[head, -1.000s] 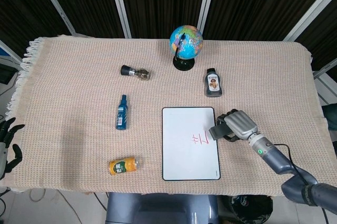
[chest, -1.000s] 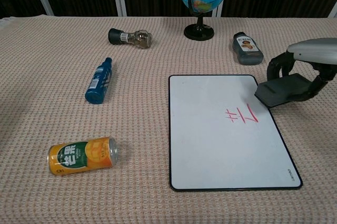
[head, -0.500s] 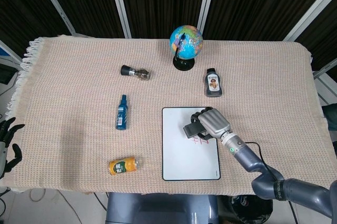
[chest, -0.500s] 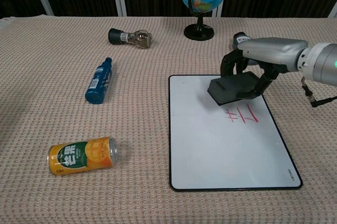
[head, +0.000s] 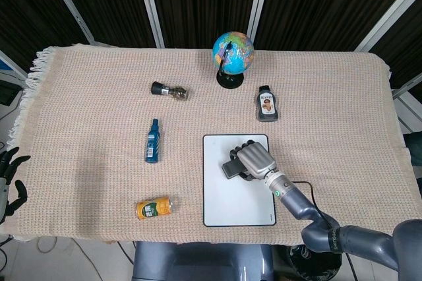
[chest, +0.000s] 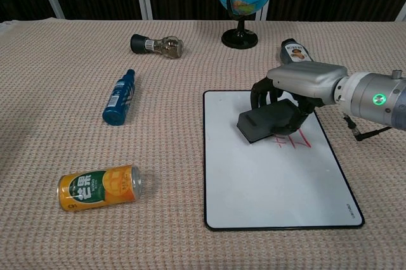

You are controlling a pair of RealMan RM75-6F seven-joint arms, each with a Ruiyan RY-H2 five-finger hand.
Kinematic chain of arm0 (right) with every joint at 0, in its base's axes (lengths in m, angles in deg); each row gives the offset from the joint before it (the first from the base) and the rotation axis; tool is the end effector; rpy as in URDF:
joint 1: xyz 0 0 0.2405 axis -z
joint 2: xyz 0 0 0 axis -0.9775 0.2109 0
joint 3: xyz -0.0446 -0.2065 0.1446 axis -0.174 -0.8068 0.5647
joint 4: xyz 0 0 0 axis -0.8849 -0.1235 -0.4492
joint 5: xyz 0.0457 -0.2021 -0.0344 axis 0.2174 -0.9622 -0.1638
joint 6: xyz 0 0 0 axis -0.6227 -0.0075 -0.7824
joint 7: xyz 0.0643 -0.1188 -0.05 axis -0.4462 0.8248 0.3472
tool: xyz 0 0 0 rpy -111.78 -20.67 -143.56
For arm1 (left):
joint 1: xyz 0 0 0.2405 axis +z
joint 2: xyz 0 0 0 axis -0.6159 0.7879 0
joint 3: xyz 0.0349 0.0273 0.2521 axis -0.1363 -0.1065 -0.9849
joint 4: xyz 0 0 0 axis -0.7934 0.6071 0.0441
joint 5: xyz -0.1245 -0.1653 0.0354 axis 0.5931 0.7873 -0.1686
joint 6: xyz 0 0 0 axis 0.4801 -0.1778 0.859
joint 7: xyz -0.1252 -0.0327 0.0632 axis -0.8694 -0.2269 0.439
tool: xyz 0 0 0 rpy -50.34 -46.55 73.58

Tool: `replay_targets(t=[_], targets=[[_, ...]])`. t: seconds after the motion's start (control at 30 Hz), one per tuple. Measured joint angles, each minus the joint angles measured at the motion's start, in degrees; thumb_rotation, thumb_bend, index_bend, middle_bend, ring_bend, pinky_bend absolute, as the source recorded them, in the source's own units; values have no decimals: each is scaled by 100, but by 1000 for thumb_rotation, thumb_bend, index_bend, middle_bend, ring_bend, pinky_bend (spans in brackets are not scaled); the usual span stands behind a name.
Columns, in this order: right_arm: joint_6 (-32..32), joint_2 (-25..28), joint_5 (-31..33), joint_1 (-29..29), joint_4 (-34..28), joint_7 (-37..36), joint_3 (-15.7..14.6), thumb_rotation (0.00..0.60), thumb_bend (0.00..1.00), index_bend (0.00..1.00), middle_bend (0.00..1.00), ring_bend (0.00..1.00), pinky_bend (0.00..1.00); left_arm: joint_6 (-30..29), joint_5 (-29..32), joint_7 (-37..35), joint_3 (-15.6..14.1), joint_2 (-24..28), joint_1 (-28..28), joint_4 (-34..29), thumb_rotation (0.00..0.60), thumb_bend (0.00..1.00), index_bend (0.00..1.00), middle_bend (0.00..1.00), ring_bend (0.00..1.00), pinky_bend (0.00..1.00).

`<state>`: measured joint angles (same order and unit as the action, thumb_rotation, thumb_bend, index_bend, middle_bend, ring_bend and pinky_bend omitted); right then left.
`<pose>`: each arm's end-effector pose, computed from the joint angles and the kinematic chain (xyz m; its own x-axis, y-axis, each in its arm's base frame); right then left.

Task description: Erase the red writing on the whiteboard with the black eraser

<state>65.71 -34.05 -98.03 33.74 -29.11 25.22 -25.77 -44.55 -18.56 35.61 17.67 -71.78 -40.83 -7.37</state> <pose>-0.1546 -0.3405 -0.0388 0.5487 -0.3183 0.7731 -0.7854 -0.5131 0.3462 -0.3133 0.1686 0.1659 0.3250 0.0286 0.9453 0.9408 0.0917 -0.3263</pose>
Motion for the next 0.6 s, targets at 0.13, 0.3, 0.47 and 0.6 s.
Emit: replay_targets(t=[0.13,0.3,0.47,0.6], targets=[[-15,47,-40,19,-14,-4,-77,600,386,465,462,427,306,0,4,1,4,3,-2,-3,600,736,188,42,0,22],[24,169,-169,86,-145,-58,-199,600,386,471,464,428,314,-5,2,0,5,1,-1,-2,600,736,188,43,0,26],[68,348,-314,210,-327,-145,-409,600,386,473,465,429,317,-31,-14,7,6,-4,4,0,600,736,188,43,0,26],[155,444,-488,341,-437,-251,-589,600,388,475,466,429,318,-39,-22,-1,6,-7,6,3,600,736,188,42,0,26]])
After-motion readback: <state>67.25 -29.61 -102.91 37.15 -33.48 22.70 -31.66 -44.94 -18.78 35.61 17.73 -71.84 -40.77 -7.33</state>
